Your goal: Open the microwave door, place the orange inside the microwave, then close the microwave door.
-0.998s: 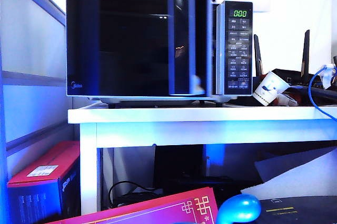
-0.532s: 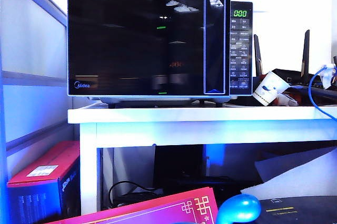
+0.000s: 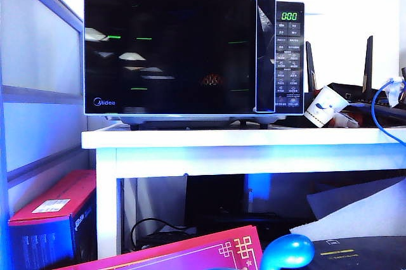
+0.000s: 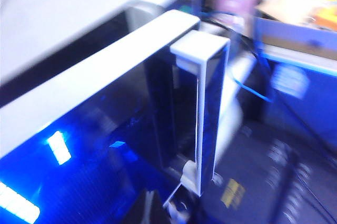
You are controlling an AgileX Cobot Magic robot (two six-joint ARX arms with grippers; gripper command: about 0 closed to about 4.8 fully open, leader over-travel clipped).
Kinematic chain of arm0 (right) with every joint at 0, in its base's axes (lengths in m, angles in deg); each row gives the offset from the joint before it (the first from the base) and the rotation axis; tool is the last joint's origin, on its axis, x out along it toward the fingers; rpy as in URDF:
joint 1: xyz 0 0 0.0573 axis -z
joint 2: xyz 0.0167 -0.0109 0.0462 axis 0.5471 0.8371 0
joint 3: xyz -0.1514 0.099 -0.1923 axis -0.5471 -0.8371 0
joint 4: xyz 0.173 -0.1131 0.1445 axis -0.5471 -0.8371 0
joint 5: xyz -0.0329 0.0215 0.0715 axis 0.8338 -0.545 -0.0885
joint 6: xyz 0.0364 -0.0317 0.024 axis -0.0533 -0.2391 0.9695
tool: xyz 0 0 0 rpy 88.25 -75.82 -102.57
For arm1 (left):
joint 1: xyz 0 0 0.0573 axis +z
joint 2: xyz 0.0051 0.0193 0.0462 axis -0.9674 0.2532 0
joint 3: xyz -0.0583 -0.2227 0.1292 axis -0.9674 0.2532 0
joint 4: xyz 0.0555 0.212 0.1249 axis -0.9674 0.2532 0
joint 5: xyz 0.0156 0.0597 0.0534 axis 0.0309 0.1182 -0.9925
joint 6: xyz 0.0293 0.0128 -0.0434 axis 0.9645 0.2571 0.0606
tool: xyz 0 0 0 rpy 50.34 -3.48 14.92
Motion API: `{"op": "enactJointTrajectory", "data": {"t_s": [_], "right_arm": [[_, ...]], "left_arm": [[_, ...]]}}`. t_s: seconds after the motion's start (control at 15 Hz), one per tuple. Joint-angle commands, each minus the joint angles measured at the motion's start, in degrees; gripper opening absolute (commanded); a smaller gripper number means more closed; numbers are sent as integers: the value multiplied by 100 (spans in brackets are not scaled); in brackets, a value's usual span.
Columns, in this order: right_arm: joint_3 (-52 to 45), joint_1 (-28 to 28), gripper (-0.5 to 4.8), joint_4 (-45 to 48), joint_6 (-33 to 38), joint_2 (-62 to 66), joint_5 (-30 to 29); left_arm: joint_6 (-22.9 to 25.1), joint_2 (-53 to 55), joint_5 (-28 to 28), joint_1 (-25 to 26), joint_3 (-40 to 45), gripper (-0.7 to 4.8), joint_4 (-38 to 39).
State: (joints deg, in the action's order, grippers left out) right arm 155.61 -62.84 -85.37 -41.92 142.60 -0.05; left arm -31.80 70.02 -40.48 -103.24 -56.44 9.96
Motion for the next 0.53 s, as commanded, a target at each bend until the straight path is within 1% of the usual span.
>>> {"op": "enactJointTrajectory", "data": {"t_s": [0.07,0.2,0.27,0.4,0.53], "right_arm": [[24,-9,-5,114,22,-46,-26],[24,-9,-5,111,22,-46,-28],[24,-9,-5,114,22,-46,-28],[24,-9,-5,129,22,-46,-26],[24,-9,-5,146,20,-46,-26]], "left_arm": [[-586,219,-385,4,-20,-6,-658],[-586,356,-476,4,-20,-6,-1008],[-588,483,-511,4,-20,-6,-1355],[-592,682,-702,4,-22,-6,-1779],[-625,857,-710,4,-22,-6,-2035]]}}
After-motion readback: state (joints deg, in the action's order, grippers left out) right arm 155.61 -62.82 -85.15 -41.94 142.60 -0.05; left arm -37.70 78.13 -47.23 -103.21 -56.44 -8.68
